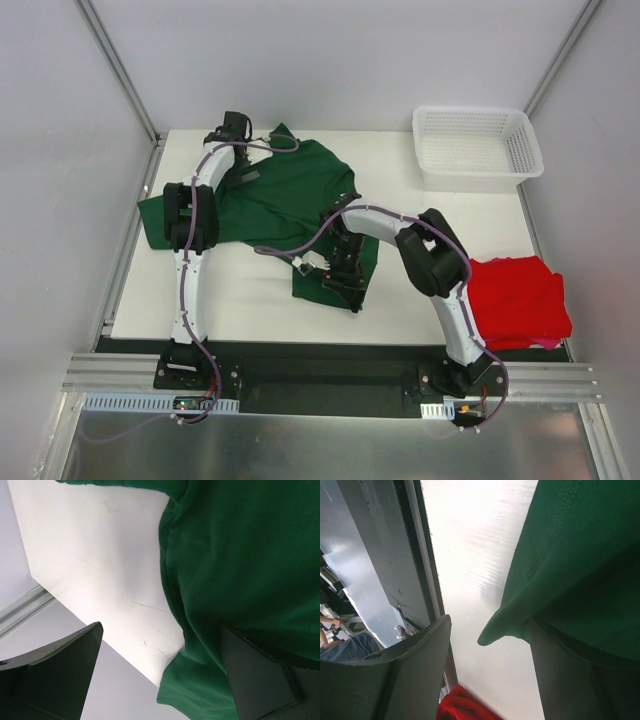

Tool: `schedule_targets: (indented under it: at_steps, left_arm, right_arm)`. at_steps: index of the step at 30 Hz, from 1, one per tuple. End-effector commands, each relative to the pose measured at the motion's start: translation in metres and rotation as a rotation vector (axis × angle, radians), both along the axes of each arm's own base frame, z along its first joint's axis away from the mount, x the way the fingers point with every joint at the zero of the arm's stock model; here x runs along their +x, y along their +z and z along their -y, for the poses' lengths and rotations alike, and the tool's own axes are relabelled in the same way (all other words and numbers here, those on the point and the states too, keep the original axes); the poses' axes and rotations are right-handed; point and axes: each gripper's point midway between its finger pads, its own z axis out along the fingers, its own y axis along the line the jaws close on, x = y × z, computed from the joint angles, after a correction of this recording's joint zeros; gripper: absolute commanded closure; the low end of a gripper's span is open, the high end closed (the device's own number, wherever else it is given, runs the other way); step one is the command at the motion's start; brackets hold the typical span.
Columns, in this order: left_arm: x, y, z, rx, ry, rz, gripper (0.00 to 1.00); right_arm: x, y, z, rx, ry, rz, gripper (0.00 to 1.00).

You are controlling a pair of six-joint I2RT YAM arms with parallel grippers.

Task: Fold and stack the t-shirts

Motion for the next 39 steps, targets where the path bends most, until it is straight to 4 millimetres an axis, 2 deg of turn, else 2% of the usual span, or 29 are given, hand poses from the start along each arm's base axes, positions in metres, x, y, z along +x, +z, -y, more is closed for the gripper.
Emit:
schedule_targets:
  at_steps: [1, 3, 4, 5, 7, 8, 9, 10, 12, 13, 14, 15, 16, 17, 18, 19, 20, 21, 22, 23, 24, 25, 26, 28, 31, 32, 33, 36, 39]
  left_arm:
    - [0.016, 0.043, -0.015, 0.042, 0.033, 0.116, 0.01]
    - [0.029, 0.057, -0.019, 0.050, 0.054, 0.181, 0.01]
    - [0.034, 0.065, -0.022, 0.056, 0.065, 0.211, 0.00]
    - [0.047, 0.081, -0.023, 0.054, 0.077, 0.287, 0.01]
    - [0.056, 0.102, -0.026, 0.053, 0.114, 0.365, 0.01]
    - [0.062, 0.125, -0.026, 0.034, 0.140, 0.443, 0.01]
    - [0.063, 0.135, -0.025, 0.025, 0.151, 0.473, 0.01]
    - [0.062, 0.155, -0.026, 0.019, 0.169, 0.519, 0.01]
    - [0.058, 0.167, -0.024, -0.023, 0.198, 0.552, 0.01]
    - [0.051, 0.185, -0.022, -0.042, 0.195, 0.576, 0.01]
    - [0.044, 0.174, -0.021, -0.056, 0.204, 0.545, 0.01]
    - [0.038, 0.174, -0.019, -0.068, 0.201, 0.537, 0.01]
    - [0.029, 0.187, -0.019, -0.080, 0.200, 0.549, 0.01]
    - [0.018, 0.165, -0.018, -0.084, 0.205, 0.493, 0.01]
    - [0.009, 0.158, -0.017, -0.088, 0.201, 0.465, 0.01]
    - [-0.010, 0.143, -0.018, -0.082, 0.198, 0.408, 0.01]
    - [-0.020, 0.134, -0.016, -0.094, 0.188, 0.375, 0.01]
    - [-0.032, 0.124, -0.016, -0.093, 0.187, 0.337, 0.01]
    - [-0.054, 0.108, -0.017, -0.086, 0.192, 0.276, 0.01]
    - [-0.068, 0.096, -0.015, -0.111, 0.204, 0.232, 0.01]
    - [-0.082, 0.087, -0.013, -0.126, 0.205, 0.184, 0.01]
    - [-0.107, 0.069, -0.013, -0.126, 0.210, 0.104, 0.01]
    - [-0.120, 0.059, -0.009, -0.144, 0.209, 0.058, 0.01]
    - [-0.146, 0.041, -0.009, -0.143, 0.214, -0.018, 0.01]
    - [-0.170, 0.028, -0.005, -0.170, 0.226, -0.097, 0.01]
    - [-0.181, 0.025, -0.004, -0.172, 0.232, -0.140, 0.01]
    - [-0.184, 0.022, -0.003, -0.179, 0.235, -0.158, 0.01]
    - [-0.196, 0.019, -0.005, -0.179, 0.244, -0.204, 0.01]
    - [-0.204, 0.015, -0.006, -0.169, 0.244, -0.239, 0.01]
  right_arm:
    - [-0.033, 0.012, 0.009, -0.040, 0.049, -0.156, 0.33]
    - [-0.038, 0.011, 0.009, -0.035, 0.068, -0.177, 0.31]
    - [-0.043, 0.018, 0.010, -0.041, 0.074, -0.207, 0.30]
    - [-0.043, 0.019, 0.011, -0.026, 0.101, -0.220, 0.29]
    - [-0.044, 0.036, 0.010, -0.029, 0.120, -0.266, 0.26]
    - [-0.042, 0.041, 0.010, -0.022, 0.123, -0.275, 0.24]
    - [-0.037, 0.046, 0.009, -0.011, 0.124, -0.245, 0.20]
    - [-0.036, 0.049, 0.009, -0.004, 0.132, -0.229, 0.17]
    - [-0.030, 0.056, 0.012, 0.006, 0.150, -0.182, 0.13]
    - [-0.021, 0.062, 0.006, 0.030, 0.141, -0.139, 0.12]
    - [-0.012, 0.067, 0.005, 0.043, 0.112, -0.116, 0.12]
    - [-0.006, 0.072, 0.002, 0.056, 0.079, -0.100, 0.12]
    - [0.012, 0.082, -0.012, 0.109, 0.043, -0.047, 0.12]
    - [0.028, 0.086, -0.015, 0.124, -0.023, -0.015, 0.01]
    - [0.041, 0.094, -0.023, 0.130, -0.114, 0.005, 0.03]
    - [0.069, 0.098, -0.031, 0.177, -0.188, 0.086, 0.04]
    - [0.084, 0.097, -0.035, 0.191, -0.236, 0.138, 0.04]
    - [0.117, 0.090, -0.044, 0.229, -0.273, 0.276, 0.04]
    - [0.136, 0.087, -0.045, 0.217, -0.325, 0.360, 0.04]
    - [0.145, 0.074, -0.039, 0.185, -0.346, 0.433, 0.04]
    - [0.179, 0.067, -0.042, 0.197, -0.355, 0.586, 0.04]
    - [0.188, 0.059, -0.040, 0.184, -0.365, 0.630, 0.04]
    - [0.196, 0.045, -0.038, 0.159, -0.369, 0.654, 0.04]
    - [0.216, 0.032, -0.039, 0.136, -0.405, 0.725, 0.04]
    - [0.245, 0.011, -0.039, 0.136, -0.467, 0.849, 0.04]
    - [0.252, 0.009, -0.039, 0.137, -0.497, 0.888, 0.04]
    - [0.267, 0.012, -0.041, 0.159, -0.523, 0.966, 0.04]
    - [0.290, 0.020, -0.041, 0.160, -0.572, 1.072, 0.04]
    - [0.299, 0.029, -0.042, 0.160, -0.551, 1.135, 0.04]
